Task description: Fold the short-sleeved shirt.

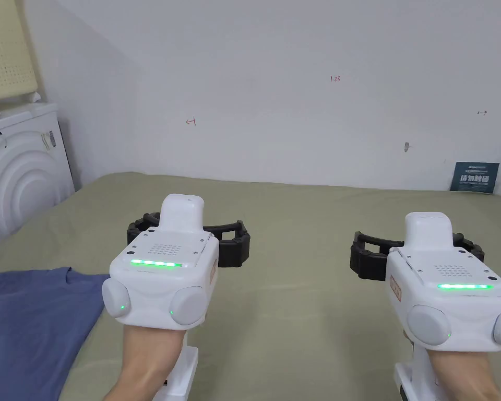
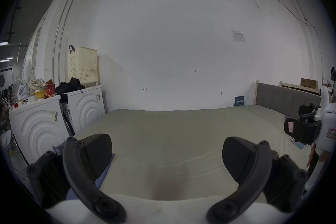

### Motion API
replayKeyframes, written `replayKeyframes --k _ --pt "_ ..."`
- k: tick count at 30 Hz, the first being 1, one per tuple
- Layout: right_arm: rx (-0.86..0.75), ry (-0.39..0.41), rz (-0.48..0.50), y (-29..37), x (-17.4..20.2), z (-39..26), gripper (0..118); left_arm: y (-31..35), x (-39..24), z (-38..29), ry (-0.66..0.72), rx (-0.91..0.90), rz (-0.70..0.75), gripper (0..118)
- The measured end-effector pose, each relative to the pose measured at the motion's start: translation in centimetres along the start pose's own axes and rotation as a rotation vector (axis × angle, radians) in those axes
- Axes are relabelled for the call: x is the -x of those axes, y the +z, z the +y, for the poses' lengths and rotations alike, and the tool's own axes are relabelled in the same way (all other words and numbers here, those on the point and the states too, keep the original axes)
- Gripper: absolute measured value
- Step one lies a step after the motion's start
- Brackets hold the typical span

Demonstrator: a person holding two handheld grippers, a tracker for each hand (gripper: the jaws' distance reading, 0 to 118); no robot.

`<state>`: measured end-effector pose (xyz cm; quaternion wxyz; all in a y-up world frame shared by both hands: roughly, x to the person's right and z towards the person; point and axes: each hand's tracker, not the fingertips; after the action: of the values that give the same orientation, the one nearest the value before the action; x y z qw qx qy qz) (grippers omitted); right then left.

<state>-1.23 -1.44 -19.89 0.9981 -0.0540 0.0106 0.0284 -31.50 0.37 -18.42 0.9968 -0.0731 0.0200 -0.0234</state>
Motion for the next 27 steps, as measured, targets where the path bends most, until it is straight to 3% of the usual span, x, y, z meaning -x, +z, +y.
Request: replayKeyframes --k 27 --pt "-0.004 0.005 -0.007 0.09 -0.11 0.05 118 -0.27 0.15 -0.18 0.002 -0.005 0.000 118"
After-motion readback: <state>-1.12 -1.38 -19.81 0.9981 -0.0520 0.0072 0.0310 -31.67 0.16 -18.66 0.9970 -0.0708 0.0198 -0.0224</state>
